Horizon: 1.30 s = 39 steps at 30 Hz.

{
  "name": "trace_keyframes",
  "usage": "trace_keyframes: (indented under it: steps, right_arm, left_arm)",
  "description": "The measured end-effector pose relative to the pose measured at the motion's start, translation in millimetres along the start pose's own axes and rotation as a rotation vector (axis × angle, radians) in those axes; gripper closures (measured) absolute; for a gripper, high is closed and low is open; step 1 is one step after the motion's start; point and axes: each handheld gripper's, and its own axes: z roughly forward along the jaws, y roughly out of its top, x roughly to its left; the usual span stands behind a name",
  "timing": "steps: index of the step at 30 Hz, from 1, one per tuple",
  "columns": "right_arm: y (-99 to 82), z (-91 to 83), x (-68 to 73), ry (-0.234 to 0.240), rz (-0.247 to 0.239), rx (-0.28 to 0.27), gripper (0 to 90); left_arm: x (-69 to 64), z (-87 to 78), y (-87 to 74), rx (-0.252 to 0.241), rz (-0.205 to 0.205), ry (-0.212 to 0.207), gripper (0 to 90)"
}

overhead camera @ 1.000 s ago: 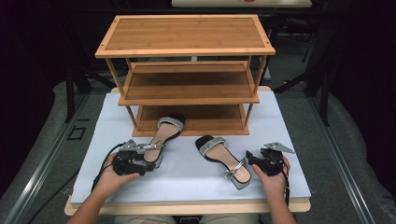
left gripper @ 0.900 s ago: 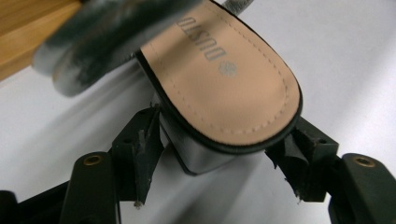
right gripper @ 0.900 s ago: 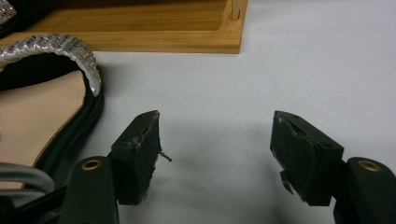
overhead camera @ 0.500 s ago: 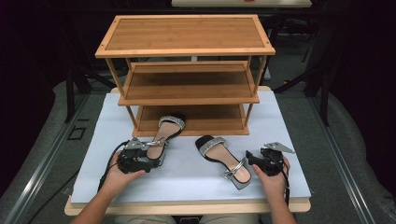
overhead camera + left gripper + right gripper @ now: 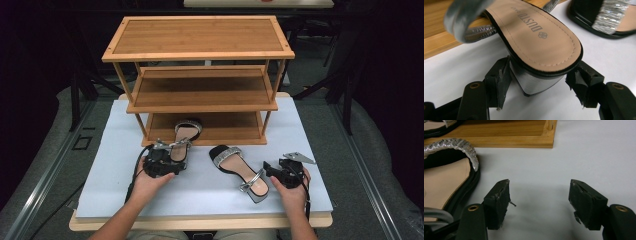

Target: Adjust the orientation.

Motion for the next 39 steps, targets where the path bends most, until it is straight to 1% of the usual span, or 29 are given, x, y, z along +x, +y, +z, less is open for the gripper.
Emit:
trace_keyframes:
  steps: [1,2,5,7,10,13,14,16,17,19,20,22,24,26,28,29,32,33,34,35,36,38,39]
  right_arm:
    - [-0.1,0.5,-0.2,0.007,0.003,-0.004,32.7]
    - [-0.2,1.0,-0.2,0.007,0.005,-0.009,32.7]
    - [-0.1,0.6,-0.9,0.011,0.005,-0.005,32.7]
    - [0.2,0.1,-1.0,0.011,0.005,0.003,32.8]
    - [0.2,0.3,-1.2,0.011,0.007,0.003,32.8]
    - [0.3,0.1,-1.2,0.015,0.005,0.002,32.8]
    - [0.3,0.2,-1.1,0.014,0.005,0.002,32.9]
    - [0.4,0.3,-1.3,0.013,0.005,0.001,32.9]
    - [0.5,0.3,-1.5,0.015,0.006,0.001,32.9]
    - [0.5,0.9,-1.7,0.018,0.006,-0.003,32.9]
    - [0.6,1.1,-1.8,0.019,0.007,-0.003,32.9]
    - [0.9,1.0,-1.7,0.023,0.008,0.003,33.0]
    - [0.9,0.9,-1.7,0.023,0.006,0.002,33.0]
    - [0.8,1.3,-1.4,0.021,0.005,-0.004,33.0]
    - [0.6,1.6,-1.4,0.024,0.005,-0.01,33.0]
    - [0.6,1.3,-1.4,0.025,0.004,-0.007,33.0]
    - [0.5,0.9,-1.3,0.023,0.004,-0.01,32.9]
    - [0.5,0.9,-1.3,0.023,0.004,-0.01,32.9]
    - [0.5,0.9,-1.4,0.024,0.005,-0.009,32.9]
    - [0.5,0.8,-1.2,0.02,0.004,-0.011,32.8]
    - [0.7,0.1,-1.1,0.021,0.0,-0.005,32.8]
    - [0.6,-0.5,-0.1,0.017,-0.008,-0.005,32.8]
    - [0.4,-0.2,0.1,0.018,-0.012,-0.014,32.8]
  left_arm:
    - [-2.2,3.6,2.1,-0.008,-0.017,0.008,36.2]
    - [-4.4,5.9,4.7,-0.006,-0.029,0.015,36.2]
    - [-8.4,12.9,11.1,-0.012,-0.059,0.027,36.3]
    - [-9.2,17.1,17.3,-0.003,-0.068,0.041,36.4]
    - [-8.4,21.9,27.5,-0.007,-0.094,0.041,36.4]
    - [-4.9,26.6,37.0,-0.008,-0.101,0.045,36.5]
    - [-3.0,29.5,40.4,-0.011,-0.107,0.054,36.6]
    - [1.2,33.7,44.9,-0.012,-0.104,0.068,37.9]
    - [3.4,35.9,46.4,-0.017,-0.113,0.062,38.0]
    - [6.3,39.4,48.1,-0.021,-0.121,0.056,38.1]
    - [7.1,41.4,49.2,-0.022,-0.119,0.06,38.1]
    - [7.8,43.8,51.4,-0.003,-0.12,0.06,38.1]
    - [6.0,43.7,52.6,-0.001,-0.106,0.072,37.9]
    - [7.1,44.0,51.4,-0.008,-0.116,0.066,37.9]
    - [7.3,44.2,49.9,-0.018,-0.113,0.064,37.9]
    - [7.5,43.5,49.2,-0.018,-0.11,0.061,37.9]
    - [6.8,37.7,45.2,-0.045,-0.111,0.051,39.3]
    - [6.1,34.4,43.9,-0.05,-0.109,0.037,38.9]
    - [5.1,29.6,42.2,-0.049,-0.098,0.026,38.3]
    - [3.7,23.8,39.7,-0.061,-0.088,0.02,38.3]
    - [2.3,14.9,35.0,-0.071,-0.076,0.006,38.3]
    - [2.8,1.1,25.5,-0.077,-0.058,-0.016,38.5]
    - [4.7,-8.8,16.6,-0.08,-0.045,-0.029,38.6]
